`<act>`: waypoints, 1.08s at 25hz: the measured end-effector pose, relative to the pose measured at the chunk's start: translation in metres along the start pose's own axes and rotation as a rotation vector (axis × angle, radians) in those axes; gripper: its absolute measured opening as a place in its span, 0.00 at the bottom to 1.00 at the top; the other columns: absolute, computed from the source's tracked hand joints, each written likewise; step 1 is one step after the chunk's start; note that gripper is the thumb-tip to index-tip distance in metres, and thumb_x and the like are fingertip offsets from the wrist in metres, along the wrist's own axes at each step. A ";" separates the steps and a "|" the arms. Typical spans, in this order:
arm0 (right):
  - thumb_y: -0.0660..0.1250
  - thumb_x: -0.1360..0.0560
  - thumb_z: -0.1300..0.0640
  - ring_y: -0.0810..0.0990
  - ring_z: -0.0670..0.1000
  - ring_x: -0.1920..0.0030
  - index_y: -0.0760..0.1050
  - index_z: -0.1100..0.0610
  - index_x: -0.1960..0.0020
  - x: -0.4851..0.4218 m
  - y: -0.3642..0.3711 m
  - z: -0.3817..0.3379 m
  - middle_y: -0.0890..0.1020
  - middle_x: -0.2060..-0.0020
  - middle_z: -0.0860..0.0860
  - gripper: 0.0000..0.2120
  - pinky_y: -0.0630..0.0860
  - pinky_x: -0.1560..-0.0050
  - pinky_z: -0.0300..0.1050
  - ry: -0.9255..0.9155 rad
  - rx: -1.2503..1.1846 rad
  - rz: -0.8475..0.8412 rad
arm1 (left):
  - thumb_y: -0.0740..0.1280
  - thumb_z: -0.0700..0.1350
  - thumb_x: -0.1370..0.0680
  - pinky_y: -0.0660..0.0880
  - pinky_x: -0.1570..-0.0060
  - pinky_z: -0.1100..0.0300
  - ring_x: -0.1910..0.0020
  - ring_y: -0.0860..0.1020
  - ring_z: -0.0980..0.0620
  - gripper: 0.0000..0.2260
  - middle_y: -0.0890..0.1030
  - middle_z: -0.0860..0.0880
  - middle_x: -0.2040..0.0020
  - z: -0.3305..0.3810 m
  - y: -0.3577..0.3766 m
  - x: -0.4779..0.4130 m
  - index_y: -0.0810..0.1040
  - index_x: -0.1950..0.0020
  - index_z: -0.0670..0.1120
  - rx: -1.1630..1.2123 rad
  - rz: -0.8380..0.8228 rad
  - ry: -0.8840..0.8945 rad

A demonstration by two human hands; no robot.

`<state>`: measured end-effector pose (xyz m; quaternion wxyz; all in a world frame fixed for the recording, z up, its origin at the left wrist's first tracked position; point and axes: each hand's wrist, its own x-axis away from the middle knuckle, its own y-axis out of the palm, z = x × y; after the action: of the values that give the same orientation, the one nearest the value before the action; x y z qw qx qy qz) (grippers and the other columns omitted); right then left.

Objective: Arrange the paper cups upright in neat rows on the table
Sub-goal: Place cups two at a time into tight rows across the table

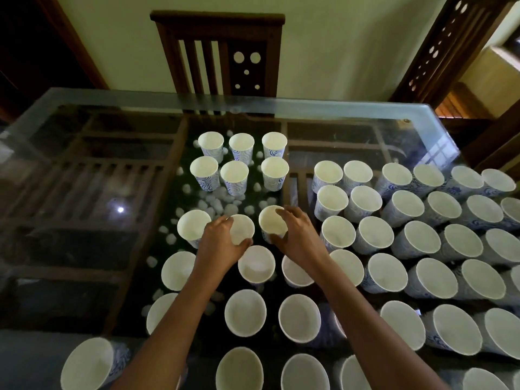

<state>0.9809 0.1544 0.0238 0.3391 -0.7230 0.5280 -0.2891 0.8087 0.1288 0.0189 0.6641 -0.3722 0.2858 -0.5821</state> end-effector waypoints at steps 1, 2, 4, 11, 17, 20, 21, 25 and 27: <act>0.71 0.28 0.54 0.62 0.57 0.29 0.64 0.57 0.29 -0.007 0.000 -0.001 0.64 0.29 0.55 0.30 0.64 0.33 0.51 -0.001 0.004 -0.019 | 0.74 0.53 0.33 0.73 0.42 0.49 0.44 0.76 0.45 0.26 0.78 0.44 0.41 -0.001 0.001 -0.004 0.76 0.39 0.42 0.003 -0.010 -0.008; 0.71 0.28 0.54 0.61 0.57 0.29 0.64 0.57 0.29 -0.012 0.001 -0.001 0.64 0.28 0.55 0.30 0.64 0.33 0.51 -0.002 0.011 -0.039 | 0.75 0.52 0.33 0.72 0.42 0.50 0.44 0.76 0.45 0.26 0.79 0.44 0.41 -0.001 0.001 -0.008 0.76 0.39 0.42 0.007 -0.018 -0.020; 0.71 0.28 0.53 0.60 0.57 0.29 0.64 0.57 0.30 -0.020 0.003 0.000 0.63 0.28 0.55 0.30 0.64 0.33 0.50 0.001 0.026 -0.068 | 0.74 0.51 0.32 0.72 0.43 0.51 0.44 0.76 0.45 0.25 0.79 0.44 0.41 -0.003 0.003 -0.012 0.76 0.39 0.42 0.005 -0.015 -0.028; 0.72 0.29 0.53 0.62 0.56 0.30 0.65 0.57 0.30 -0.028 0.012 0.005 0.65 0.30 0.54 0.30 0.66 0.34 0.49 -0.001 0.030 -0.084 | 0.75 0.51 0.33 0.72 0.46 0.52 0.46 0.77 0.45 0.25 0.80 0.44 0.44 -0.007 0.006 -0.017 0.77 0.40 0.42 0.014 -0.030 -0.017; 0.73 0.30 0.54 0.64 0.56 0.31 0.65 0.57 0.30 -0.030 0.006 0.010 0.67 0.31 0.54 0.31 0.66 0.35 0.48 0.017 0.038 -0.073 | 0.75 0.51 0.34 0.71 0.45 0.55 0.46 0.77 0.46 0.25 0.80 0.45 0.44 -0.005 0.008 -0.026 0.77 0.40 0.44 0.016 -0.066 0.016; 0.73 0.30 0.54 0.64 0.56 0.32 0.65 0.57 0.30 -0.027 0.000 0.016 0.67 0.31 0.54 0.32 0.66 0.35 0.48 0.054 0.050 -0.055 | 0.75 0.49 0.33 0.68 0.41 0.55 0.41 0.74 0.45 0.28 0.77 0.44 0.39 0.002 0.007 -0.031 0.74 0.36 0.43 0.037 -0.097 0.037; 0.73 0.30 0.54 0.65 0.56 0.32 0.65 0.57 0.30 -0.026 -0.002 0.018 0.67 0.31 0.54 0.32 0.66 0.35 0.48 0.062 0.054 -0.047 | 0.75 0.49 0.32 0.67 0.40 0.56 0.39 0.73 0.45 0.29 0.76 0.44 0.37 0.006 0.007 -0.033 0.73 0.34 0.42 0.038 -0.110 0.049; 0.74 0.31 0.54 0.67 0.56 0.33 0.66 0.57 0.31 -0.020 -0.006 0.027 0.68 0.32 0.55 0.32 0.67 0.36 0.48 0.082 0.062 -0.018 | 0.74 0.51 0.31 0.66 0.39 0.57 0.36 0.71 0.47 0.31 0.73 0.45 0.34 0.011 0.010 -0.038 0.70 0.32 0.43 0.013 -0.148 0.099; 0.75 0.32 0.54 0.68 0.57 0.34 0.66 0.57 0.31 -0.017 -0.007 0.030 0.69 0.33 0.55 0.33 0.68 0.37 0.49 0.089 0.060 -0.003 | 0.74 0.51 0.31 0.66 0.38 0.57 0.35 0.71 0.47 0.31 0.73 0.45 0.33 0.010 0.014 -0.039 0.70 0.31 0.43 0.028 -0.159 0.109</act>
<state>1.0034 0.1783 0.0107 0.3364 -0.6998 0.5324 -0.3372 0.8187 0.1698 0.0113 0.6042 -0.3523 0.2829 -0.6563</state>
